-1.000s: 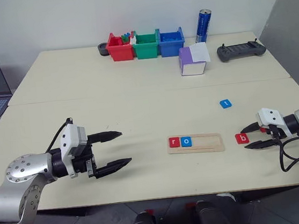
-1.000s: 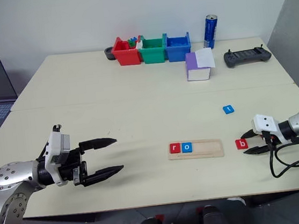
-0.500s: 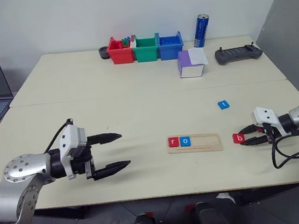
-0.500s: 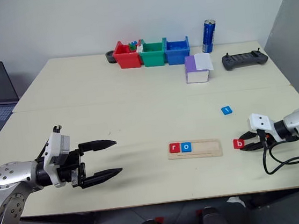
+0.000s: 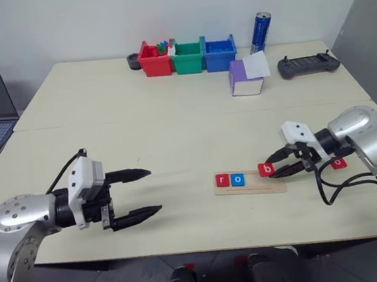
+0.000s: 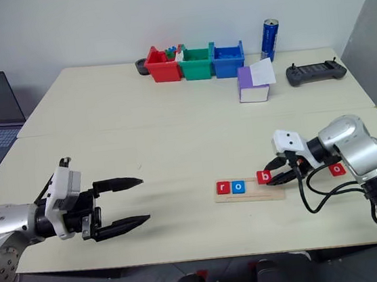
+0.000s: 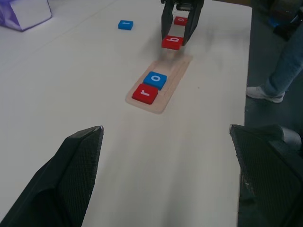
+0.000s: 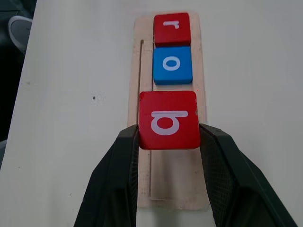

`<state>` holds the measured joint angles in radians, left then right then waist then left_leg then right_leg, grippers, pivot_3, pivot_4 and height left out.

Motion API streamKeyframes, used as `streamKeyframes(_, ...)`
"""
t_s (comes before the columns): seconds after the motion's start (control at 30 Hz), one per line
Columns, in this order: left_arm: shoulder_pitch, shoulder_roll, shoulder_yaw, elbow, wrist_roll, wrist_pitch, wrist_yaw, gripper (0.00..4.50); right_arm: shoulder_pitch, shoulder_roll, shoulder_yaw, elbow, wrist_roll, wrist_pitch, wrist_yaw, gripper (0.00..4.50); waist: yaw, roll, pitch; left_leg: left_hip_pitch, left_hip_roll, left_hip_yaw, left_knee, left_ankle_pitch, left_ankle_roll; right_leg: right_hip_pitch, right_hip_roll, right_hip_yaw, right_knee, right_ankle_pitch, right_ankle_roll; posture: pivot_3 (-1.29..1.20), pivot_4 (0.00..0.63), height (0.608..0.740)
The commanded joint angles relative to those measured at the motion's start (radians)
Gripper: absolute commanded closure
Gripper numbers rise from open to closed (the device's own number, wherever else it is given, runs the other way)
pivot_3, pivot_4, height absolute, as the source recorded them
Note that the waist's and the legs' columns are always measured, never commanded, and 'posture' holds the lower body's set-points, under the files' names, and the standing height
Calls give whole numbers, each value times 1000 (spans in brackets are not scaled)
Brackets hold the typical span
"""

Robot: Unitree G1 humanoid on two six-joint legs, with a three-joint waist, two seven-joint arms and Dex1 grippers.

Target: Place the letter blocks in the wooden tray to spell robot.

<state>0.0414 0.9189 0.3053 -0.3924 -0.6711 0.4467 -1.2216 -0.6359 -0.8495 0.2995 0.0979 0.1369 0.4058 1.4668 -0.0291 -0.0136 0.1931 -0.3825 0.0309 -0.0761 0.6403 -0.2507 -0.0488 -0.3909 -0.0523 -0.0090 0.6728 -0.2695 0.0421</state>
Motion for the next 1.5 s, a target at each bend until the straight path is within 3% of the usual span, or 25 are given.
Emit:
streamKeyframes(0.03, 14, -1, 32, 0, 2, -44, -22, 0, -7, 13, 8, -63, -15, 55, -42, 3034, 0, 0, 0, 0, 0, 0, 0, 0, 0, 0, 0, 0, 0, 0, 0, 0, 150, 740)
streamKeyframes(0.4, 182, -60, 35, -39, 48, -176, -34, 0, 34, 70, 49, -143, -54, 91, -145, 3034, 0, 0, 0, 0, 0, 0, -1, 0, 0, 0, 0, 0, 0, -1, 1, 0, 150, 740)
streamKeyframes(1.13, 154, -40, 33, -18, 34, -157, -32, 0, 10, 100, 101, -90, -90, 71, -168, 3034, -1, 0, 0, 0, 0, 0, -1, 0, 0, -1, 0, 0, 0, -1, 1, 0, 150, 740)
streamKeyframes(1.5, -73, -25, -63, 137, 60, -105, -39, 0, -38, 120, 110, -74, -110, 74, -171, 3034, -3, 0, 0, 0, 0, -1, -1, 0, 0, -1, 0, -1, 1, -1, 2, 0, 150, 740)
